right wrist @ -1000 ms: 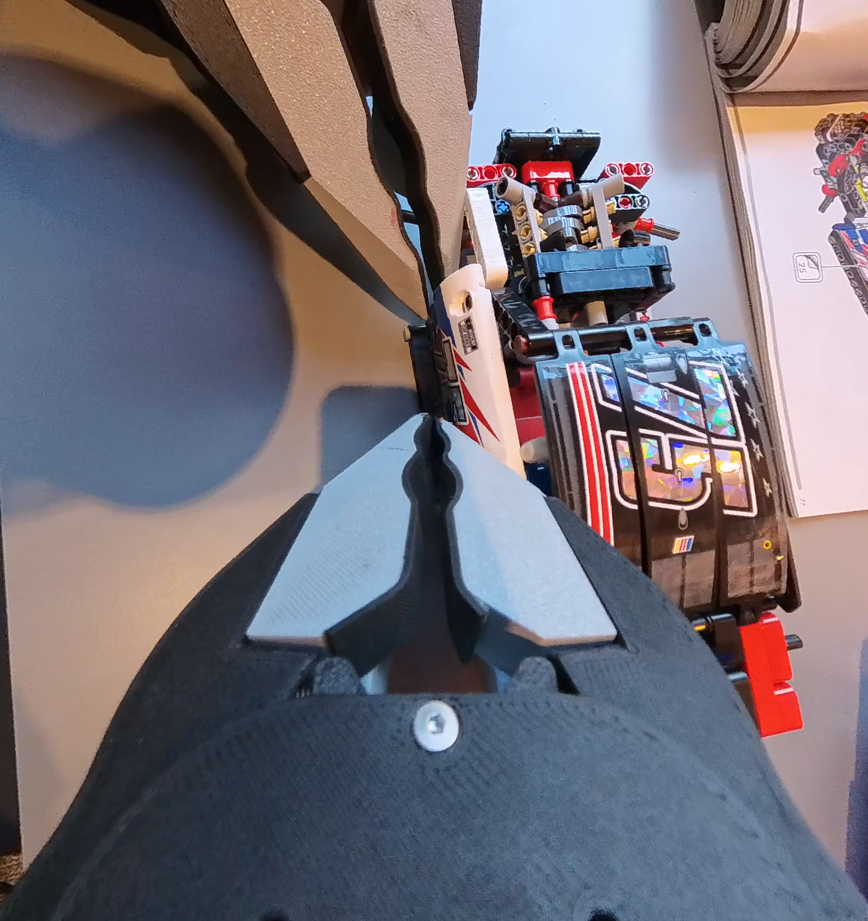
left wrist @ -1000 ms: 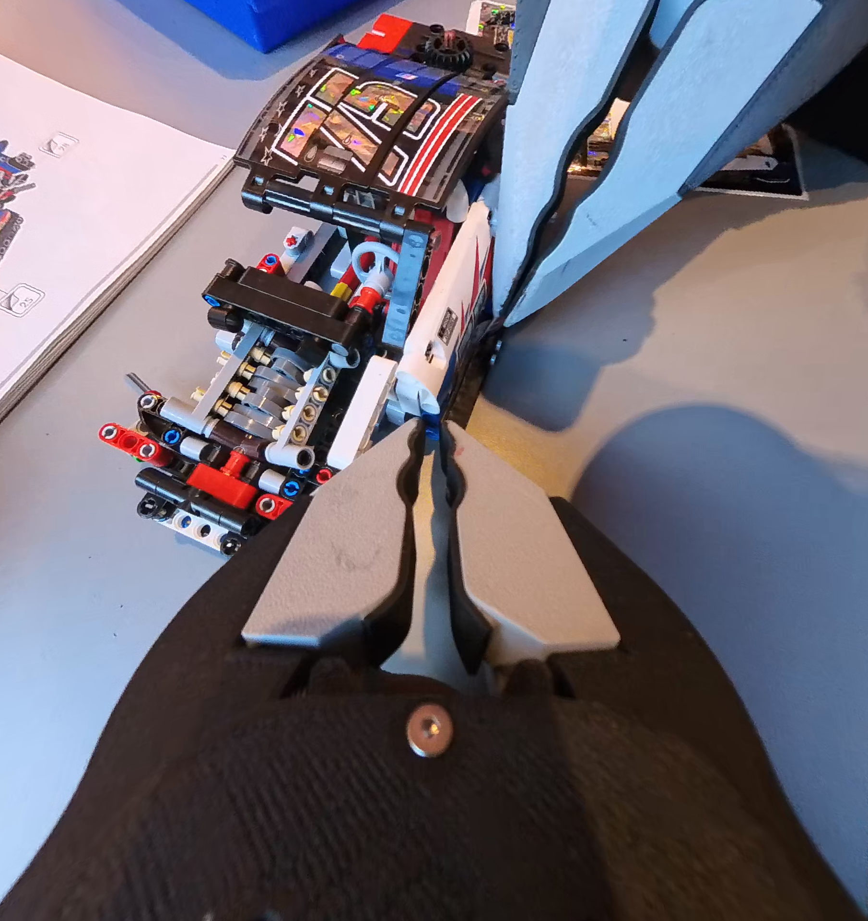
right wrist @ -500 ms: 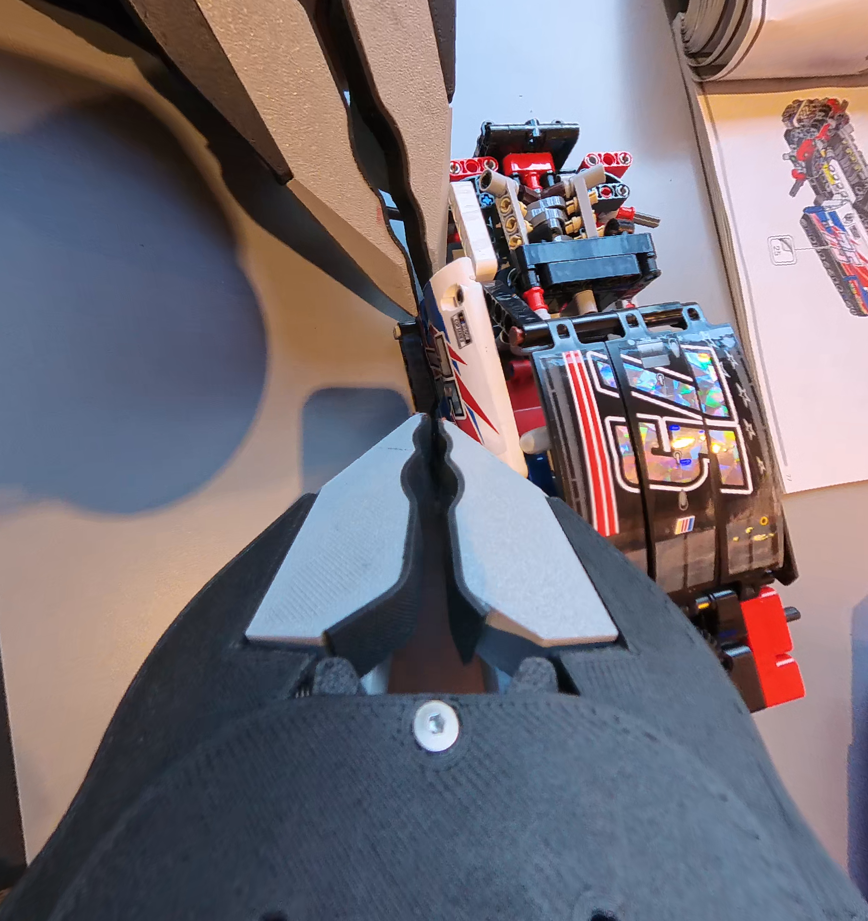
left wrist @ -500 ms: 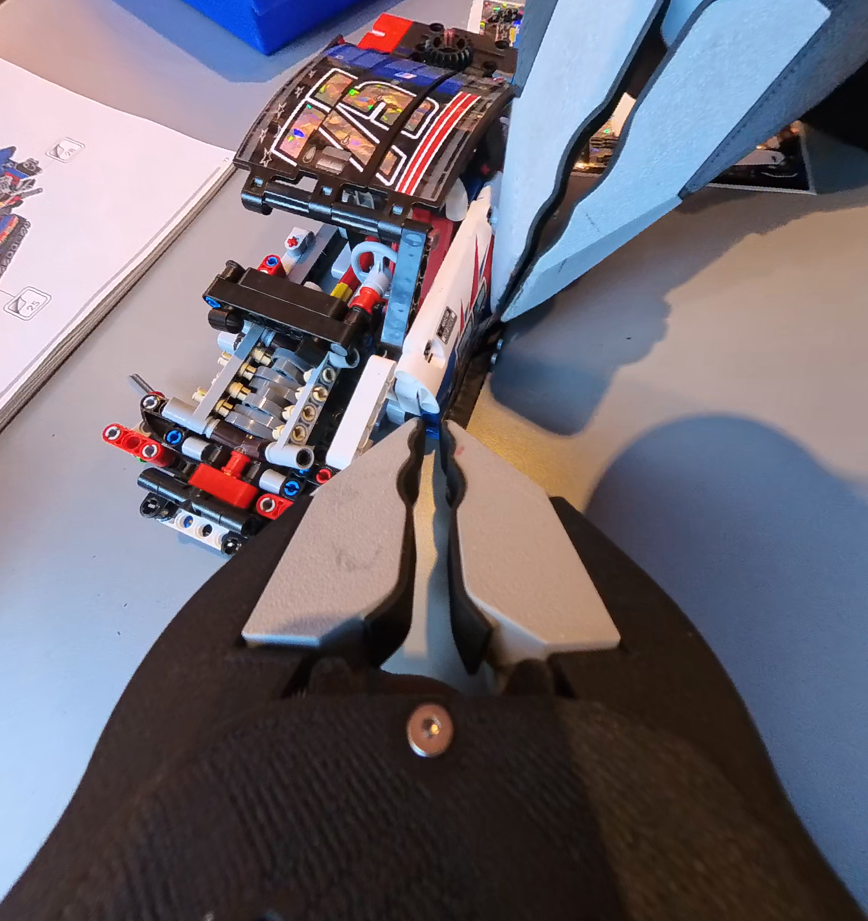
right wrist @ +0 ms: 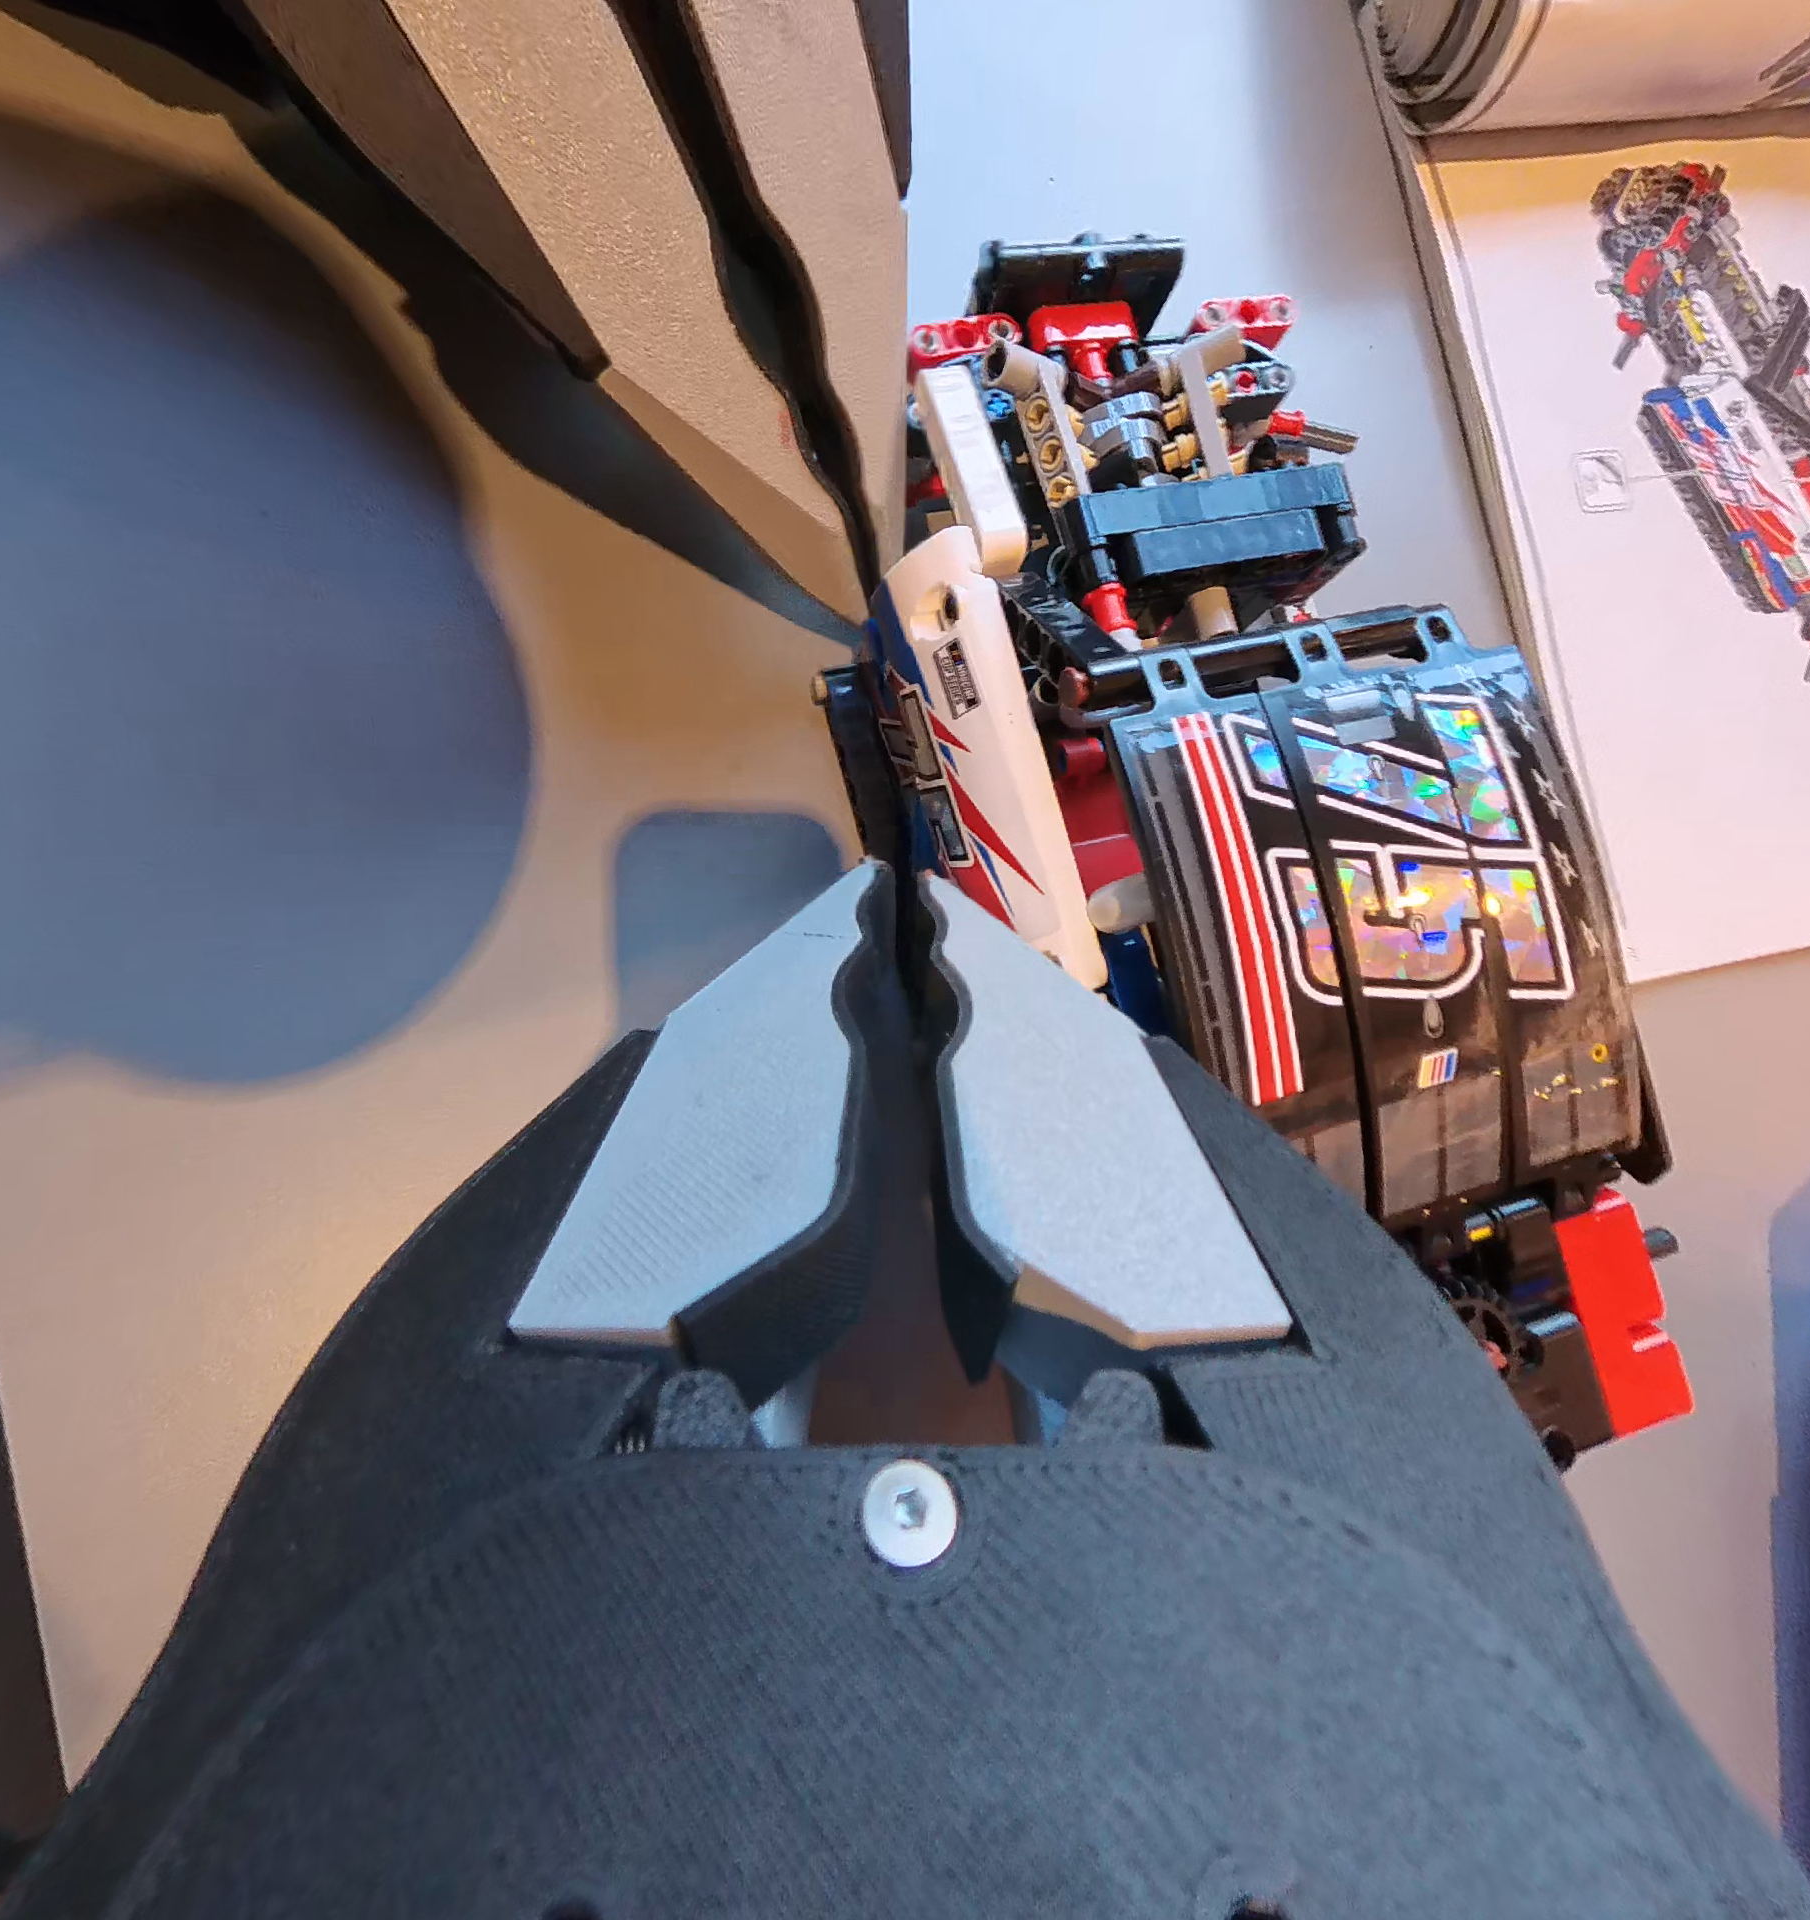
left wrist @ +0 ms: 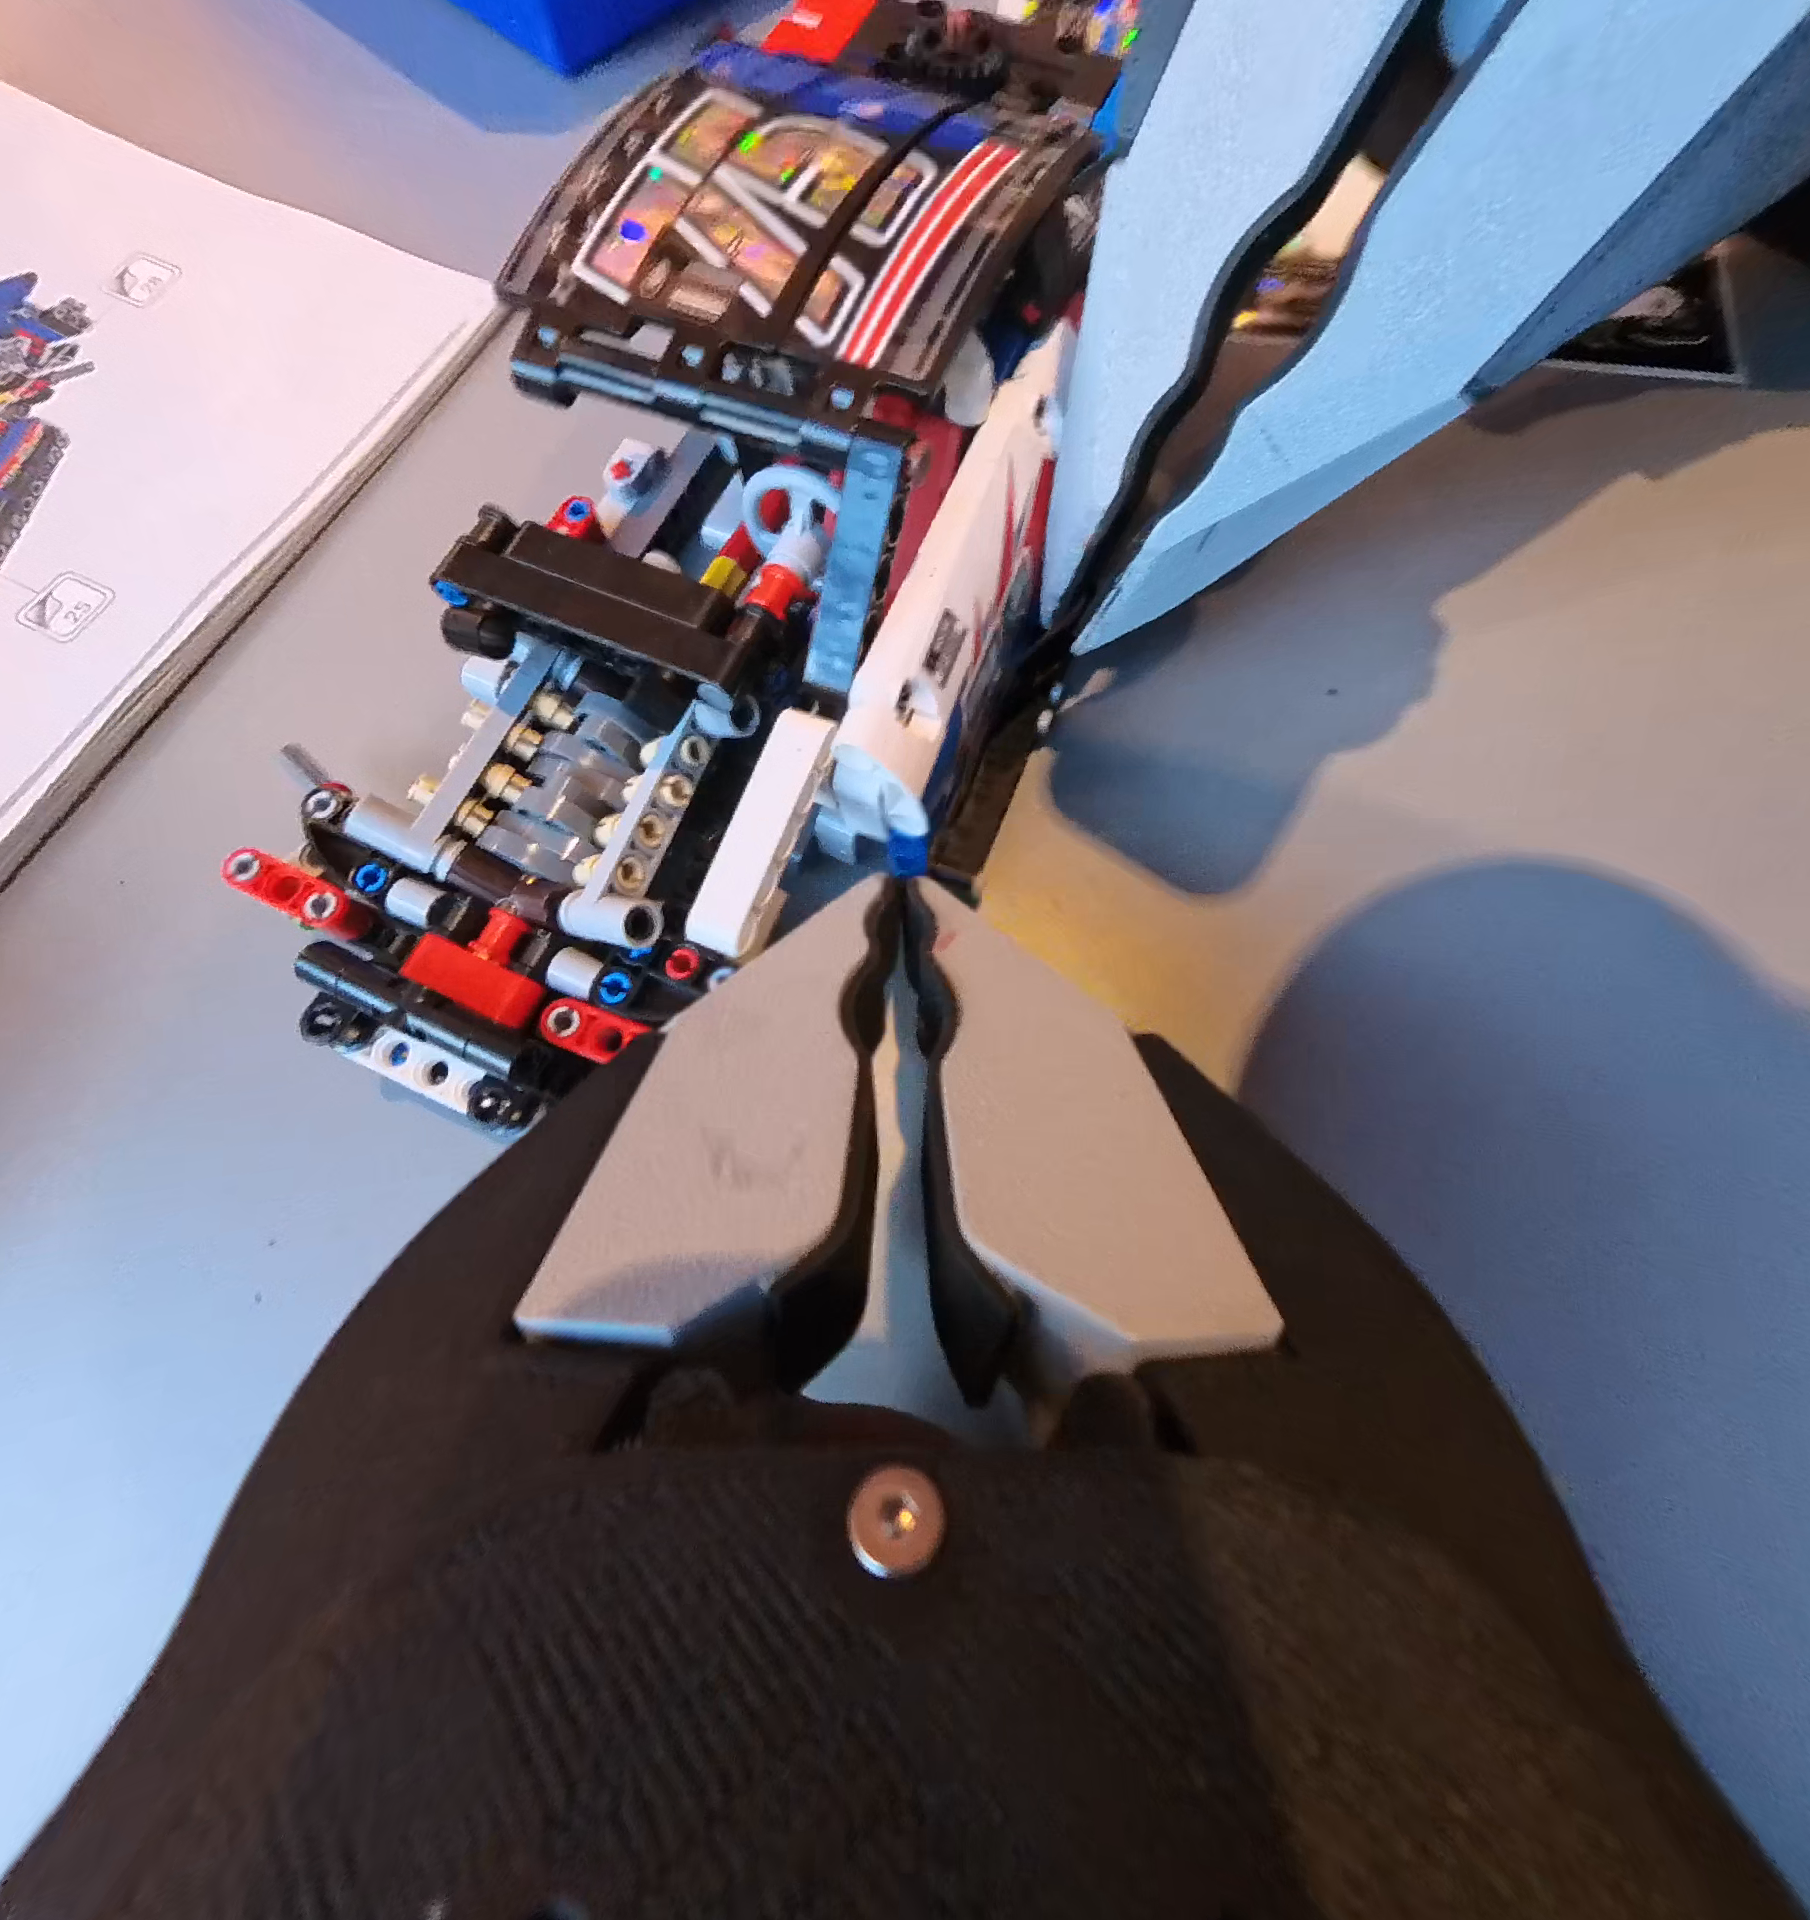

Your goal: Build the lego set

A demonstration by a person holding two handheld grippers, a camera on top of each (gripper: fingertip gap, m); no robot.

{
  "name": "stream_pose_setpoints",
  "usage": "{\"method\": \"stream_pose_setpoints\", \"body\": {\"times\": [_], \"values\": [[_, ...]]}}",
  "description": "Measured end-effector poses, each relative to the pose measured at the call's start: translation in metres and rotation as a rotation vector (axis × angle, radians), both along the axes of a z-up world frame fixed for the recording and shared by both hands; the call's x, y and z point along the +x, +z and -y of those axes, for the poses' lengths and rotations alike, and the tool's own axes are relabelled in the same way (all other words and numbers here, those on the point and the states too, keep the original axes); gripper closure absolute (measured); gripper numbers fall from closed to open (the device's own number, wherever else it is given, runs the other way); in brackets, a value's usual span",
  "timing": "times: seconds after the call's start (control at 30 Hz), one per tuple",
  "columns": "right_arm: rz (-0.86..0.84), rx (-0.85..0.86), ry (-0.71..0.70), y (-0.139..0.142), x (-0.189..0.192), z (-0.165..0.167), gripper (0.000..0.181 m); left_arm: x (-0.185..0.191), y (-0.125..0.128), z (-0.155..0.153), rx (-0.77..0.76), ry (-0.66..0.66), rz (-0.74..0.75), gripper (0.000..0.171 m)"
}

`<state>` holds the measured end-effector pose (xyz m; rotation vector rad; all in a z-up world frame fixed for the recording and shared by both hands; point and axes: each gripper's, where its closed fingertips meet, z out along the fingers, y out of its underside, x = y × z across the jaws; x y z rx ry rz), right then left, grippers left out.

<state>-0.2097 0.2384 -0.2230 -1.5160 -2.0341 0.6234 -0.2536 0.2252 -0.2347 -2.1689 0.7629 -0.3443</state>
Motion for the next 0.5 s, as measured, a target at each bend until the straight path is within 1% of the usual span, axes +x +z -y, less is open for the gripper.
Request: {"method": "stream_pose_setpoints", "body": {"times": [0.07,0.2,0.27,0.3,0.37,0.5], "values": [[0.0,0.003,-0.005,0.001,0.002,-0.001,0.181,-0.002,-0.002,-0.001,0.001,0.005,-0.02,0.171],[-0.001,-0.001,-0.006,-0.001,0.002,-0.001,0.181,0.001,0.0,0.002,-0.003,-0.017,0.007,0.171],[-0.002,0.011,-0.009,0.0,0.002,-0.001,0.181,0.004,0.002,0.003,-0.018,-0.023,0.047,0.171],[0.0,0.021,-0.013,0.0,0.002,-0.002,0.18,0.006,0.004,0.003,-0.023,-0.024,0.07,0.164],[0.005,0.042,-0.027,0.0,0.003,-0.003,0.179,0.008,0.006,0.002,-0.032,-0.022,0.099,0.164],[-0.001,0.064,-0.082,0.0,0.006,-0.004,0.176,0.012,0.003,0.001,-0.025,-0.031,0.064,0.161]]}}
